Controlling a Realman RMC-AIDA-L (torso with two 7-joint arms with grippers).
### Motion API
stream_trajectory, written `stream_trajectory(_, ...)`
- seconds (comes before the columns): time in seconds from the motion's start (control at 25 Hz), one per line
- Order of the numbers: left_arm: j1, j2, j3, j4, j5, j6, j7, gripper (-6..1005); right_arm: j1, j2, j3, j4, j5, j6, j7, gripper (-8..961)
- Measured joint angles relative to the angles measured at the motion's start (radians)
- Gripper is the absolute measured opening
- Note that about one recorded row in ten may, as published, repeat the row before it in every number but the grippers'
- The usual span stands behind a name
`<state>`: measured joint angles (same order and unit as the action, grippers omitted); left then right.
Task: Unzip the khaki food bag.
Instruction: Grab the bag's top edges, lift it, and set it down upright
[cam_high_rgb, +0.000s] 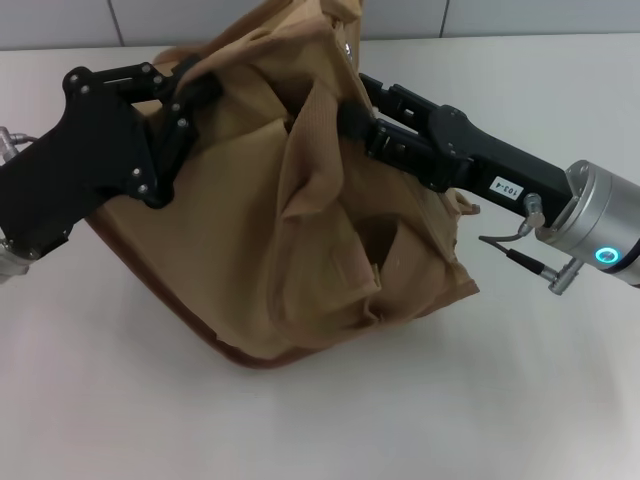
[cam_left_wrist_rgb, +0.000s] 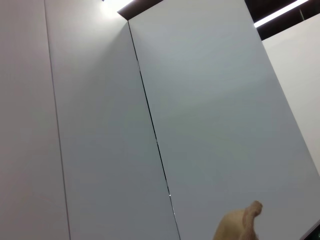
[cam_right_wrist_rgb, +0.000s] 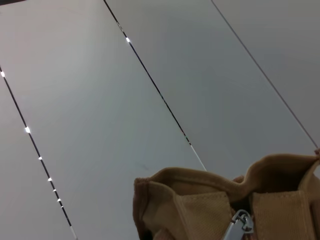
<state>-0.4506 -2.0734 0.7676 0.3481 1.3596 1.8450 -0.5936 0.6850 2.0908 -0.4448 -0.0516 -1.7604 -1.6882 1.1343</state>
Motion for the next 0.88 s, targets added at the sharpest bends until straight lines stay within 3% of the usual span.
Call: stream_trajectory(0.88, 0.008, 0.000, -0.001, -0.024, 0.002, -0.040, 0.031, 60, -0.026, -0.007, 0.015, -0.045, 0.045, -0.081, 0.128, 759)
